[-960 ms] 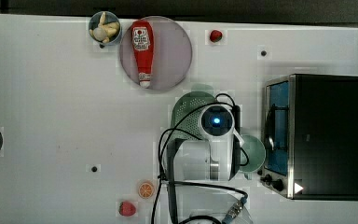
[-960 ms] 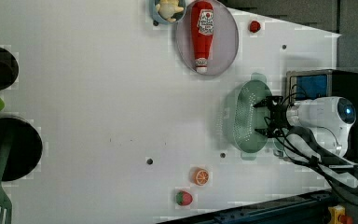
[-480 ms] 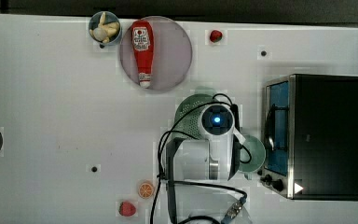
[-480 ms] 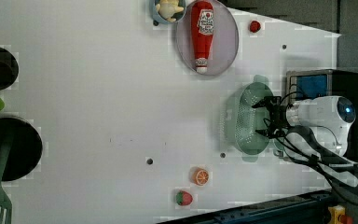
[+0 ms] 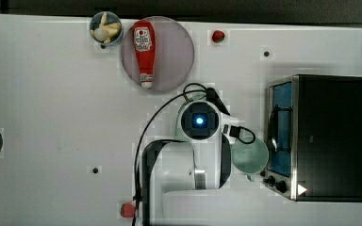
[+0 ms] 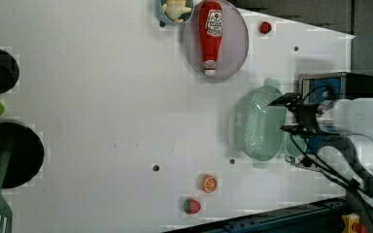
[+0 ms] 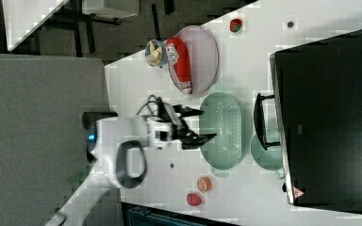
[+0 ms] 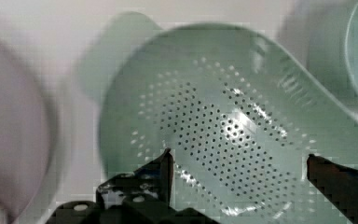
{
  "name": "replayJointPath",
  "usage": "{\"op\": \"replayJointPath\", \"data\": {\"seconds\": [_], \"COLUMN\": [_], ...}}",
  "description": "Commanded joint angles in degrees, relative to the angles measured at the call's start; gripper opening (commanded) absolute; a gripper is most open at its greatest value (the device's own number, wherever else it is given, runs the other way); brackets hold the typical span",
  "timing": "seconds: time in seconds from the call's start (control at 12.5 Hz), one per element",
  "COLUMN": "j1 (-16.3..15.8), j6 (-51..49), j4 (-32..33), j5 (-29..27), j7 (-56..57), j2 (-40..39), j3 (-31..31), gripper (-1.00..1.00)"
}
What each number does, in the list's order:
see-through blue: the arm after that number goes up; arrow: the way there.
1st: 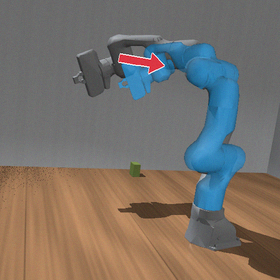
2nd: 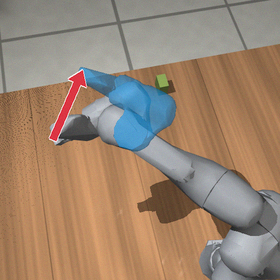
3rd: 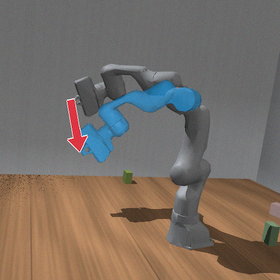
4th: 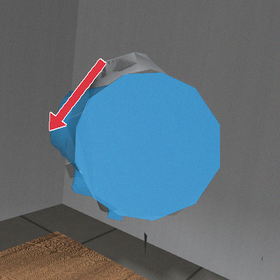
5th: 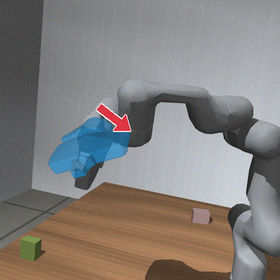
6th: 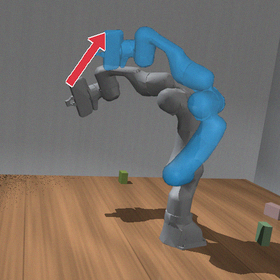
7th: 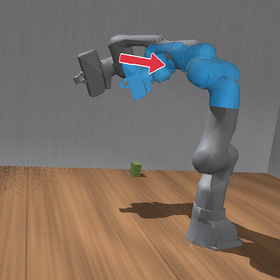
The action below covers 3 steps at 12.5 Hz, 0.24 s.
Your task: Drag strainer left to right.
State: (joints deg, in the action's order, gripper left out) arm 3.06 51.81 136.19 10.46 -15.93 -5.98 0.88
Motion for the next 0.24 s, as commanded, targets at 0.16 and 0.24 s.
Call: {"op": "replayJointPath", "data": {"seconds": [0.16, 0.24], "j1": [-0.36, -0.48], "j6": [-12.74, -18.48], "j4": [-4.37, -5.85], "j5": [-1.73, -2.65], "j7": [7.51, 7.51], "j2": [13.75, 16.79], "j3": [-0.02, -0.95], "gripper": [1.0, 1.0]}}
